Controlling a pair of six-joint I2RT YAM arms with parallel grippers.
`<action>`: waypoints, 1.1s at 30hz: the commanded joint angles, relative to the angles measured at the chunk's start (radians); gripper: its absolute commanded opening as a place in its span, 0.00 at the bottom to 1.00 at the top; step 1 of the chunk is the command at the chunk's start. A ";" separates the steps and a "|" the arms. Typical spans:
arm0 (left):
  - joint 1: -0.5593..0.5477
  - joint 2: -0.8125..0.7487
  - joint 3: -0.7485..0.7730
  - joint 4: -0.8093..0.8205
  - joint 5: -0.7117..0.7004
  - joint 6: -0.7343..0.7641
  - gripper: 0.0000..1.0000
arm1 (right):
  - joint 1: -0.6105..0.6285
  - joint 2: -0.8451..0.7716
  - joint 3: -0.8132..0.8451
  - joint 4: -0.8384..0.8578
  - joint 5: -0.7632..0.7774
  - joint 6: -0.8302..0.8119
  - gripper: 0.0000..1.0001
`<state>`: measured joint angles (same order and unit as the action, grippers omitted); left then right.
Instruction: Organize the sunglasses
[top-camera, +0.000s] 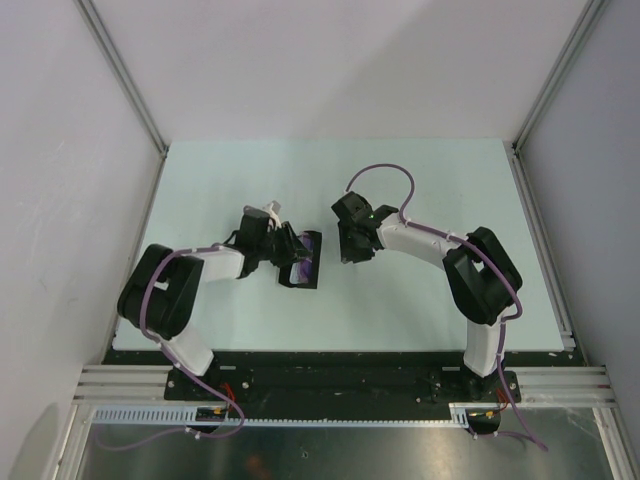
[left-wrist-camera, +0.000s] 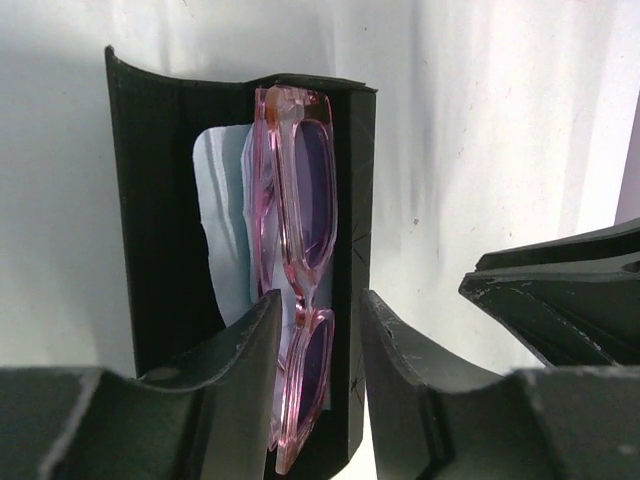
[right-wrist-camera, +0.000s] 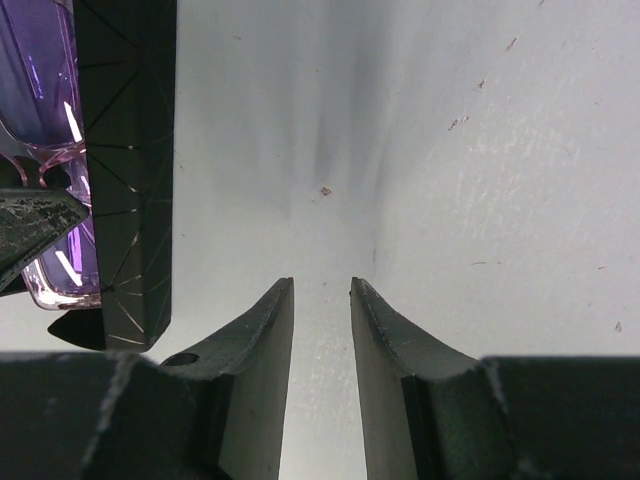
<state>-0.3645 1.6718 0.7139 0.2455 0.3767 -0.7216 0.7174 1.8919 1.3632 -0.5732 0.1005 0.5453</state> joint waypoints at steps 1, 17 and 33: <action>-0.008 -0.055 -0.005 -0.052 -0.031 0.030 0.43 | 0.001 -0.036 -0.001 0.019 0.001 -0.011 0.34; -0.007 -0.070 0.027 -0.127 -0.091 0.040 0.30 | 0.007 -0.028 -0.001 0.022 -0.004 -0.018 0.34; -0.007 -0.069 0.065 -0.127 -0.088 0.025 0.37 | 0.010 -0.022 -0.001 0.015 -0.005 -0.030 0.34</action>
<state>-0.3683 1.6238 0.7376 0.1085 0.3046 -0.6987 0.7227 1.8919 1.3632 -0.5663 0.0963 0.5362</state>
